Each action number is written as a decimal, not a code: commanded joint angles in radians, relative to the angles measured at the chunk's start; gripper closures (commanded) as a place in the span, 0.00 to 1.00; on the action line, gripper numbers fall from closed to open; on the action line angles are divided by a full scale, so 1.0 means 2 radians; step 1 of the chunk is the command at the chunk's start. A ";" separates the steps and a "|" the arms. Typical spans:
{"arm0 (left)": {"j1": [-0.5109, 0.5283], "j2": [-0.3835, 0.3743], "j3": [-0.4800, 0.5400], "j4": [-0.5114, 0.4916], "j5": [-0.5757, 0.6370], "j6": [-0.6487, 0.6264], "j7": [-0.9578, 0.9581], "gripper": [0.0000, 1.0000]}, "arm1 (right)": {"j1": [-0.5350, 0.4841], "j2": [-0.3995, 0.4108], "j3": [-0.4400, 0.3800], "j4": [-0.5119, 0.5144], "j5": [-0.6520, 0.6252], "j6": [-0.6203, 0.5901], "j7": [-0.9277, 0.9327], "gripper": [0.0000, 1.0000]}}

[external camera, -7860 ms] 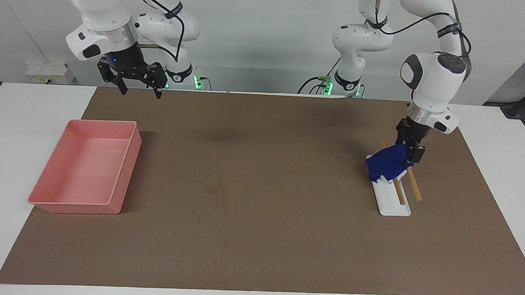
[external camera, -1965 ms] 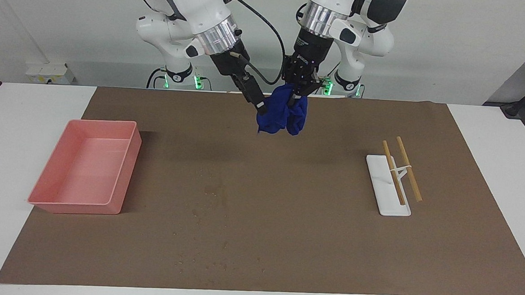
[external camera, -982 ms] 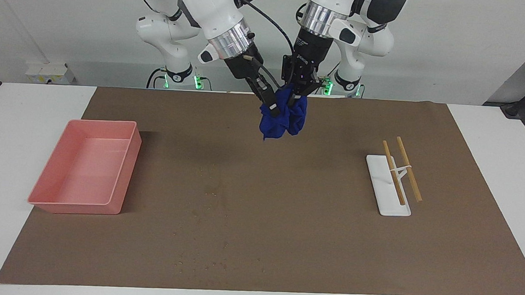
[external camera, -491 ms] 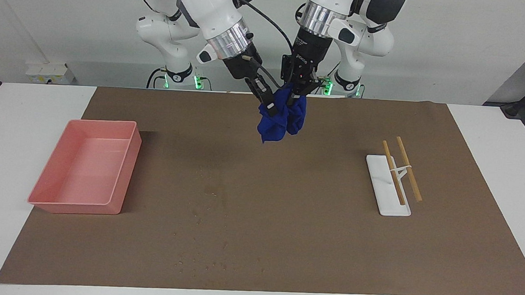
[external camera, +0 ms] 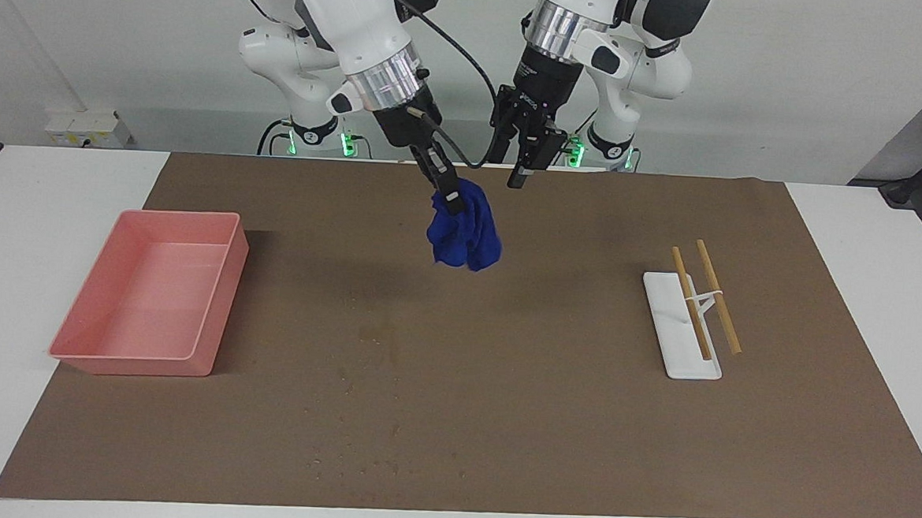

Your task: Wipe water with towel using both arms

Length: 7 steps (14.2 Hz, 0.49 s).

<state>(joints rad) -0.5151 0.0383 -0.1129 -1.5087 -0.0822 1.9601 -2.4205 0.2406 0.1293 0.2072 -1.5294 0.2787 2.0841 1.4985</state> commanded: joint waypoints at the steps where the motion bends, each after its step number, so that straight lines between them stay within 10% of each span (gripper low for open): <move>1: 0.021 -0.032 0.004 -0.048 -0.005 -0.010 0.080 0.00 | -0.034 0.007 0.005 -0.003 -0.004 0.001 -0.065 1.00; 7: 0.155 -0.045 0.006 -0.057 -0.009 -0.118 0.390 0.00 | -0.073 0.107 0.005 0.025 -0.009 0.081 -0.165 1.00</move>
<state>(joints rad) -0.2906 -0.0100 -0.0940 -1.5889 -0.0832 1.8120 -1.8594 0.0963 0.2352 0.2037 -1.5375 0.2779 2.1600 1.2068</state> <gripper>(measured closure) 0.000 0.885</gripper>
